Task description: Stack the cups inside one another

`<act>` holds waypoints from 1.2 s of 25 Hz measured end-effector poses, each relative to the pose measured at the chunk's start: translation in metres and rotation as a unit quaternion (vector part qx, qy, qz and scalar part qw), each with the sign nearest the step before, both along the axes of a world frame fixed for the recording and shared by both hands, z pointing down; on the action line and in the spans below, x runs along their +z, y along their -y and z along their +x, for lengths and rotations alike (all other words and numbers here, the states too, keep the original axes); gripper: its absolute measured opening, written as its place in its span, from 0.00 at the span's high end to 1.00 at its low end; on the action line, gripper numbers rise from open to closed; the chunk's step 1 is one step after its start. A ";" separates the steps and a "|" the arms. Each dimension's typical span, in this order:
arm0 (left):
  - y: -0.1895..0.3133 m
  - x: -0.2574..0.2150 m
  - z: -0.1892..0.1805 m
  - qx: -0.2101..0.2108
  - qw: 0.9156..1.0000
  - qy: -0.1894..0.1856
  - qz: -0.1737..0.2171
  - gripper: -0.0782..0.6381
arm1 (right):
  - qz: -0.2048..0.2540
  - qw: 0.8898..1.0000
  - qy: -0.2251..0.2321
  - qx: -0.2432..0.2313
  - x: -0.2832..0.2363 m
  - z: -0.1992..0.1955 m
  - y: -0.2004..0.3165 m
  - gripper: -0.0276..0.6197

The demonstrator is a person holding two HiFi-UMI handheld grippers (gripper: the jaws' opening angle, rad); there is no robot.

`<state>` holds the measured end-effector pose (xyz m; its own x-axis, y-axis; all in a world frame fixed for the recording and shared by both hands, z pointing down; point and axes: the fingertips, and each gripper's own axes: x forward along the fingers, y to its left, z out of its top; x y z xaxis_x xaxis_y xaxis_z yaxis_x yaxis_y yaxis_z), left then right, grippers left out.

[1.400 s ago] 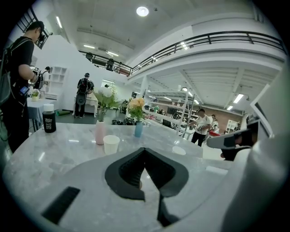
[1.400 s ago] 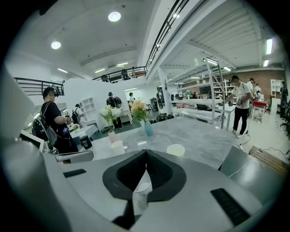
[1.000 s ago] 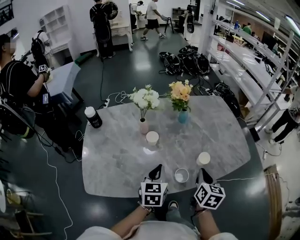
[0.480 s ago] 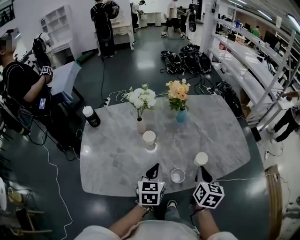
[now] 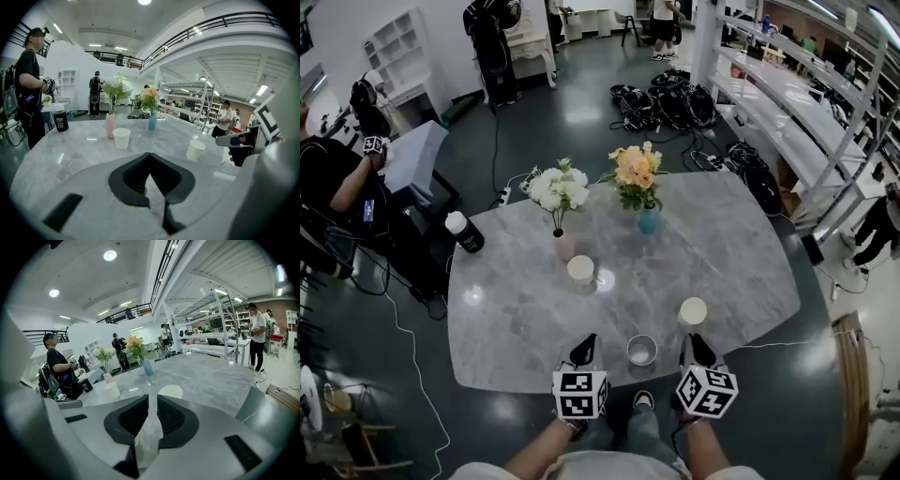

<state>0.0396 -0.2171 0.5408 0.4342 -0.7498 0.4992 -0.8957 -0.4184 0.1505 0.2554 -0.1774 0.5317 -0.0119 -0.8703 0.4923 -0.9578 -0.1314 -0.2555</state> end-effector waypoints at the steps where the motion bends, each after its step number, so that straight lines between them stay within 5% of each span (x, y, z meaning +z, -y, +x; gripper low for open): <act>1: -0.001 0.004 -0.001 -0.002 1.000 0.003 -0.004 0.90 | -0.003 1.000 0.001 0.000 0.005 0.002 0.001 0.92; 19: 0.011 0.046 0.000 -0.026 0.998 0.025 -0.044 0.90 | -0.060 0.998 -0.006 -0.003 0.082 0.025 0.035 0.66; 30: 0.029 0.068 -0.001 -0.039 0.997 0.030 -0.060 0.90 | -0.081 0.997 -0.018 -0.006 0.108 0.034 0.057 0.61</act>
